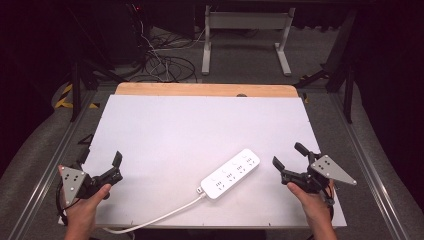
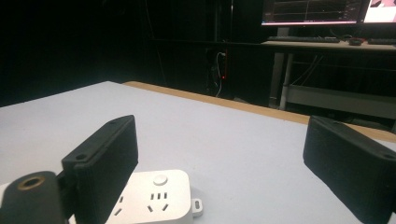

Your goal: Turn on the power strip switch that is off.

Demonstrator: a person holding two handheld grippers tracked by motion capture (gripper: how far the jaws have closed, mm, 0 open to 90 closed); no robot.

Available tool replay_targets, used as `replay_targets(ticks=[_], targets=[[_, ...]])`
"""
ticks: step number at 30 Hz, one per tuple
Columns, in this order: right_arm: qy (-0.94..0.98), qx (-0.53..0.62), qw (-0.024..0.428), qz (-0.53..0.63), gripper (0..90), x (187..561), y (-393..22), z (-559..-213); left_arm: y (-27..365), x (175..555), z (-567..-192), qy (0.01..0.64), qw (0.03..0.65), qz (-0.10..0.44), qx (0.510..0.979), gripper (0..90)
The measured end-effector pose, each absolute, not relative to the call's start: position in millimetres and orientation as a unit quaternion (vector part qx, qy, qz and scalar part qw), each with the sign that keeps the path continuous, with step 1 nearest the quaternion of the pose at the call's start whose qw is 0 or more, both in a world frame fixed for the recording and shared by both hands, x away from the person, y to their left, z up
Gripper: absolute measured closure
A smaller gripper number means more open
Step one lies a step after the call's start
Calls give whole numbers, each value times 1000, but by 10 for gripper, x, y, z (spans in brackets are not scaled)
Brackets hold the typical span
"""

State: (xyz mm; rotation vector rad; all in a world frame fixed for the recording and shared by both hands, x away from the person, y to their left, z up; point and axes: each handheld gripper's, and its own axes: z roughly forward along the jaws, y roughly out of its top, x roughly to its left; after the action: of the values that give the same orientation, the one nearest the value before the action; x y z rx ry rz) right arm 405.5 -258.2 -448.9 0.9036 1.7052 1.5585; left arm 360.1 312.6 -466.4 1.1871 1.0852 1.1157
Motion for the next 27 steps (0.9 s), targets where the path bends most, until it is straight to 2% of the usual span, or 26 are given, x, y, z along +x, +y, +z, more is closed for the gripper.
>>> replay_targets(ticks=[19,23,27], targets=[[627,352,332,610,217,4013,-2704,-4447,3130,3621,-4661,461,560,471,502,31],[625,354,325,615,285,4004,-2730,-4431,3130,3619,-4662,460,560,471,503,31],[618,341,337,623,488,3971,-2764,-4377,3149,3611,-4661,461,560,471,502,31]])
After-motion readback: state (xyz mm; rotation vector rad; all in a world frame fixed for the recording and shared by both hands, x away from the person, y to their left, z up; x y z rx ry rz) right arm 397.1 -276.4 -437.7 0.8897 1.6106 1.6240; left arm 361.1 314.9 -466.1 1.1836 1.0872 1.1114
